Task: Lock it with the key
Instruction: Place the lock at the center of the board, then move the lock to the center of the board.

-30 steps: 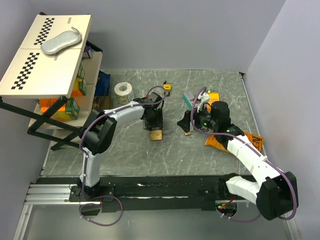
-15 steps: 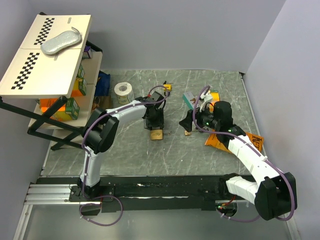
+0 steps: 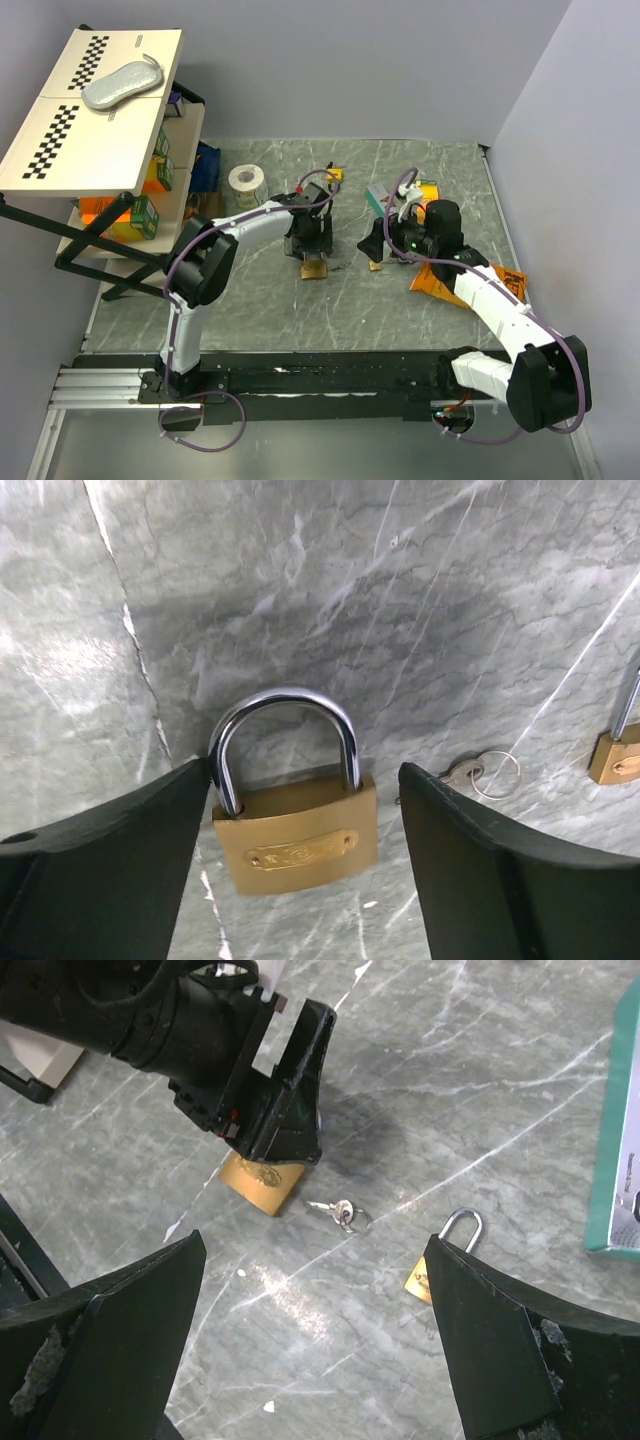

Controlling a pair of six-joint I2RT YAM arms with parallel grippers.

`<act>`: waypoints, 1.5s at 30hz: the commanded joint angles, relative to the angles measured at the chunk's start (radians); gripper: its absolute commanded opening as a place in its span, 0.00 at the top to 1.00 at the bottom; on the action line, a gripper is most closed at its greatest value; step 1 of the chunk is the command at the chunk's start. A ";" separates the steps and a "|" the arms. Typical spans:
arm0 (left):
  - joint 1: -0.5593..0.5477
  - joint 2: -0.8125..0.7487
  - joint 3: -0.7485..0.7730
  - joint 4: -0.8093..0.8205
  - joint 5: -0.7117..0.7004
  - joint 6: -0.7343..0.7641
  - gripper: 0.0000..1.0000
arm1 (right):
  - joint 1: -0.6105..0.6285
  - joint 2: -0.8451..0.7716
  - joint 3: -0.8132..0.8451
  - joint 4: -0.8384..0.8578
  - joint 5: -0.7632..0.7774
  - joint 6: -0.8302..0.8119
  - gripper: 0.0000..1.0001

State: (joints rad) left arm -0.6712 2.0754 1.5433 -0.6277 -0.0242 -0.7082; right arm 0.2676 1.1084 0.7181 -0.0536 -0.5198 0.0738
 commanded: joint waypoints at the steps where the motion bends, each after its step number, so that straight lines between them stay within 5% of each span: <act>1: 0.012 -0.064 0.044 0.025 -0.022 0.050 0.17 | -0.008 0.024 0.076 0.041 0.012 0.001 0.01; 4: 0.028 -0.133 0.066 0.080 0.009 0.087 0.13 | -0.008 0.102 0.138 0.022 0.049 -0.003 0.01; 6: 0.041 -0.216 0.060 0.146 0.015 0.142 0.02 | -0.008 0.152 0.216 -0.005 0.070 -0.008 0.01; 10: 0.068 -0.418 -0.020 0.278 0.044 0.223 0.04 | -0.010 0.353 0.397 -0.100 0.132 0.035 0.01; 15: 0.123 -0.488 -0.034 0.387 0.112 0.338 0.04 | -0.014 0.582 0.727 -0.311 0.215 0.103 0.01; 30: 0.131 0.113 0.605 0.292 -0.036 0.363 0.04 | -0.120 0.331 0.528 -0.275 0.185 0.032 0.01; 35: 0.140 0.290 0.695 0.310 -0.029 0.346 0.02 | -0.128 0.237 0.439 -0.288 0.204 0.017 0.01; 40: 0.182 0.325 0.618 0.443 0.133 0.271 0.34 | -0.142 0.186 0.399 -0.295 0.214 0.008 0.01; 45: 0.194 0.379 0.632 0.503 0.259 0.228 0.49 | -0.153 0.192 0.403 -0.310 0.204 0.003 0.01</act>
State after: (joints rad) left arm -0.4908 2.4283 2.1548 -0.2474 0.1116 -0.4305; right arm 0.1287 1.3224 1.1233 -0.3546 -0.3210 0.0875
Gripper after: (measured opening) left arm 0.557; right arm 0.991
